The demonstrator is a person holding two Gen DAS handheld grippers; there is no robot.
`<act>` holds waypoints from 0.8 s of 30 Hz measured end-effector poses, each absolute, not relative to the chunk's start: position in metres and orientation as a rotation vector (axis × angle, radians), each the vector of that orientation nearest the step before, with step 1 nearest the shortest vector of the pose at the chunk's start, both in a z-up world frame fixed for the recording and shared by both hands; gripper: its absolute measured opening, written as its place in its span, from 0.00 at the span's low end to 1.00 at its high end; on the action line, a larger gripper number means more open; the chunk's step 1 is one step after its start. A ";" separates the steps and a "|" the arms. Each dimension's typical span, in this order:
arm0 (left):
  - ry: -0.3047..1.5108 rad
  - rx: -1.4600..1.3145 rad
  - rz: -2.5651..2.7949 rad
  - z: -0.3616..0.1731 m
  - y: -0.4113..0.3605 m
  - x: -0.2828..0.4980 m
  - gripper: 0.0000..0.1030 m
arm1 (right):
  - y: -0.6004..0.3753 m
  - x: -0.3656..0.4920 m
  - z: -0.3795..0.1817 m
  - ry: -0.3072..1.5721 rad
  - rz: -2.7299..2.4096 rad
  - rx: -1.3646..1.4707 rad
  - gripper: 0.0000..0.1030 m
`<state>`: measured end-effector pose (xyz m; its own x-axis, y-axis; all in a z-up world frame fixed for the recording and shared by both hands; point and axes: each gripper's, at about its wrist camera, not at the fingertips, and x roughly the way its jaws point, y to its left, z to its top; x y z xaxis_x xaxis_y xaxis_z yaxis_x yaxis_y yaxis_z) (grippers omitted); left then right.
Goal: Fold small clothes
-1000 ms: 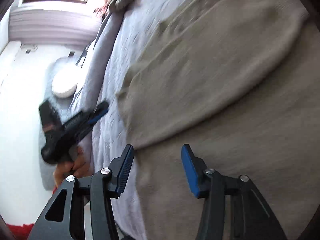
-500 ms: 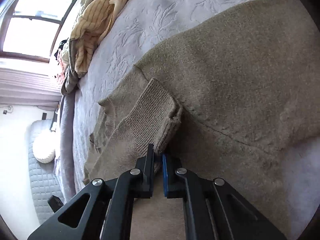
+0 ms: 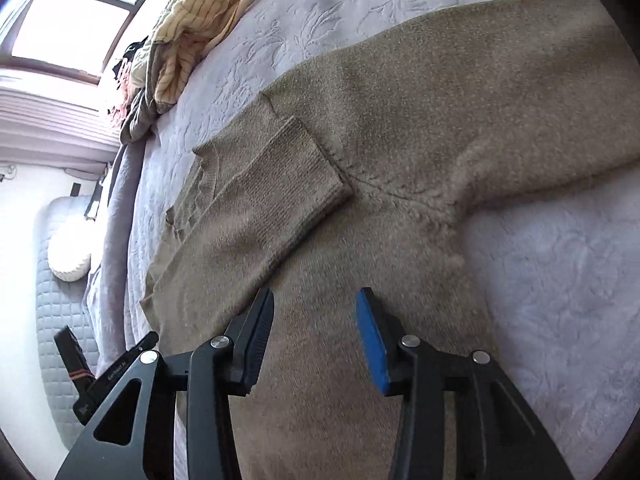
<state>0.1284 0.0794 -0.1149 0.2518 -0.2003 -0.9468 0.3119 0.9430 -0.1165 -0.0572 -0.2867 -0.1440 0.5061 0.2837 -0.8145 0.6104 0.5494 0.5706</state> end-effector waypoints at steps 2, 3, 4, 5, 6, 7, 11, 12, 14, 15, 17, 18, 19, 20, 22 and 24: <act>1.283 0.106 -0.370 -0.112 0.065 0.116 0.28 | -0.285 -0.068 -0.143 1.070 -0.240 1.019 0.45; 1.286 0.107 -0.379 -0.111 0.057 0.110 0.33 | -0.284 -0.073 -0.144 1.073 -0.238 1.029 0.45; 1.288 0.111 -0.383 -0.111 0.051 0.103 0.44 | -0.284 -0.077 -0.145 1.074 -0.238 1.036 0.45; 1.282 0.116 -0.382 -0.110 0.043 0.096 0.76 | -0.284 -0.080 -0.145 1.073 -0.238 1.044 0.45; 1.267 0.117 -0.383 -0.108 0.037 0.091 0.86 | -0.285 -0.082 -0.146 1.070 -0.235 1.052 0.45; 1.250 0.120 -0.398 -0.105 0.029 0.084 0.86 | -0.285 -0.082 -0.146 1.068 -0.235 1.055 0.45; 1.280 0.120 -0.438 -0.108 0.005 0.070 0.86 | -0.288 -0.080 -0.146 1.069 -0.227 1.047 0.45; 1.287 0.125 -0.441 -0.110 0.000 0.067 0.86 | -0.288 -0.081 -0.146 1.069 -0.223 1.045 0.45; 1.291 0.151 -0.437 -0.112 -0.010 0.063 0.86 | -0.288 -0.082 -0.146 1.069 -0.215 1.050 0.46; 1.290 0.163 -0.435 -0.113 -0.014 0.062 0.86 | -0.288 -0.084 -0.146 1.067 -0.212 1.054 0.46; 1.293 0.181 -0.431 -0.112 -0.021 0.058 0.86 | -0.289 -0.087 -0.147 1.063 -0.204 1.066 0.49; 1.298 0.186 -0.429 -0.112 -0.024 0.057 0.86 | -0.289 -0.089 -0.147 1.062 -0.200 1.071 0.51; 1.304 0.187 -0.429 -0.113 -0.028 0.057 0.86 | -0.290 -0.091 -0.147 1.059 -0.196 1.077 0.53; 1.308 0.187 -0.427 -0.113 -0.029 0.056 0.93 | -0.291 -0.094 -0.146 1.057 -0.192 1.083 0.56; 1.311 0.198 -0.416 -0.113 -0.032 0.054 1.00 | -0.293 -0.097 -0.144 1.053 -0.188 1.086 0.60; 1.321 0.220 -0.416 -0.113 -0.038 0.051 1.00 | -0.295 -0.102 -0.141 1.044 -0.183 1.087 0.67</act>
